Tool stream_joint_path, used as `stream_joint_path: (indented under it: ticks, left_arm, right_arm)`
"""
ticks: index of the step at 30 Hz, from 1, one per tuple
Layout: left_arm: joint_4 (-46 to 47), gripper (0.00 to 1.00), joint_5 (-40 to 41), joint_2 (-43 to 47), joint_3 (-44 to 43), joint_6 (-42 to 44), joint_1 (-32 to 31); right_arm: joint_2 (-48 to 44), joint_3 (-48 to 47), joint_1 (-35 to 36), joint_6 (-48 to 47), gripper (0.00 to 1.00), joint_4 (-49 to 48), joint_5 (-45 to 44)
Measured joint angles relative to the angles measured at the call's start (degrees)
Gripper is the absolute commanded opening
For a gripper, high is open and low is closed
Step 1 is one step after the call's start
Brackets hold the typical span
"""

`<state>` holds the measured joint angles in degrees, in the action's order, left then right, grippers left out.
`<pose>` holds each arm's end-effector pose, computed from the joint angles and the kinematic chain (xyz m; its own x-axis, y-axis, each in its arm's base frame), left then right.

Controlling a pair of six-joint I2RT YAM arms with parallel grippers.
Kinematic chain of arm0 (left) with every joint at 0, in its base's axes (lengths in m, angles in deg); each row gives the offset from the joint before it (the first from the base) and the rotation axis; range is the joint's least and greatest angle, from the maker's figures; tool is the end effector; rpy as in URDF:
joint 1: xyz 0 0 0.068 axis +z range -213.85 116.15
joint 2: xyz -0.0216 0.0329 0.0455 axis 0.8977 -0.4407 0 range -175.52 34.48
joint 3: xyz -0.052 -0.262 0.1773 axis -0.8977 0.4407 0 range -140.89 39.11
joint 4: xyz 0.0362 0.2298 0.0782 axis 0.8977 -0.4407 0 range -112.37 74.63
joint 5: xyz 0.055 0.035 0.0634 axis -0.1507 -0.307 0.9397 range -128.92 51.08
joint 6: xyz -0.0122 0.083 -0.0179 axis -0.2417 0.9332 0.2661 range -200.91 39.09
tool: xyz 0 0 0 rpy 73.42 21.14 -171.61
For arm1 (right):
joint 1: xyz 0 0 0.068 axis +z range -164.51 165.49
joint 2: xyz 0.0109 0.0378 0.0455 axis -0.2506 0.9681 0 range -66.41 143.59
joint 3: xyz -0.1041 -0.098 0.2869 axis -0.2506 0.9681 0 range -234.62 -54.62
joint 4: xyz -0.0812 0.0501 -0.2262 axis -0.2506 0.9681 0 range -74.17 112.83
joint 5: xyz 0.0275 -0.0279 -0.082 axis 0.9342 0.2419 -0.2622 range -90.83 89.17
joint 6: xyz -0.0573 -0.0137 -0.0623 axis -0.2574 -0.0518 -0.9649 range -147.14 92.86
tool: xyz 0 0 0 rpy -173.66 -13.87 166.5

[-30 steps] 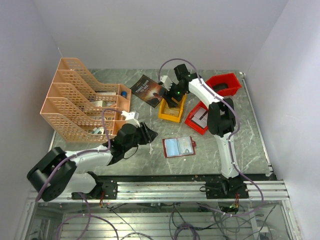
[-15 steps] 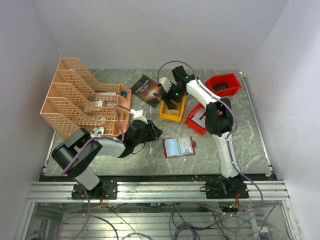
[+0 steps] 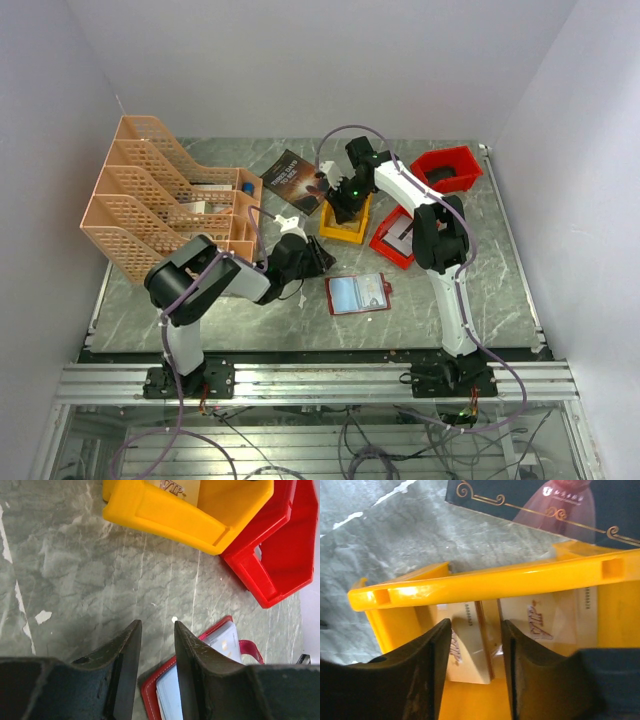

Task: Put the credit cards into the card holder
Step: Pick up the credit card from the storage box.

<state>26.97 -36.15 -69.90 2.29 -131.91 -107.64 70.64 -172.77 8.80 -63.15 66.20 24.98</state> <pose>0.2736 -0.2573 0.1655 -0.7062 -0.3984 -0.5853 0.1760 0.7020 -0.6901 0.4777 0.2417 0.1770 -0.4020 -0.7498 -0.5256 -0.9077 0.4017 0.1212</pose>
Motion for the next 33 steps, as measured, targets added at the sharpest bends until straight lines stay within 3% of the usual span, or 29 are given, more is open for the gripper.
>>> stream_joint_path:
  ticks: [4,20,33]
  left_arm:
    - [0.9,0.43,-0.2,-2.5,-1.4,-0.5,0.2]
    - [5.0,0.44,-2.3,-7.9,-5.2,-2.0,2.7]
    - [4.6,0.44,-3.3,-7.9,-5.5,-1.9,4.4]
  right_arm:
    - [-0.1,0.1,0.0,0.7,0.32,1.7,2.1]
    - [-0.5,0.3,0.0,2.1,0.22,6.4,9.6]
    - [-5.4,4.5,0.1,2.9,0.21,8.2,15.6]
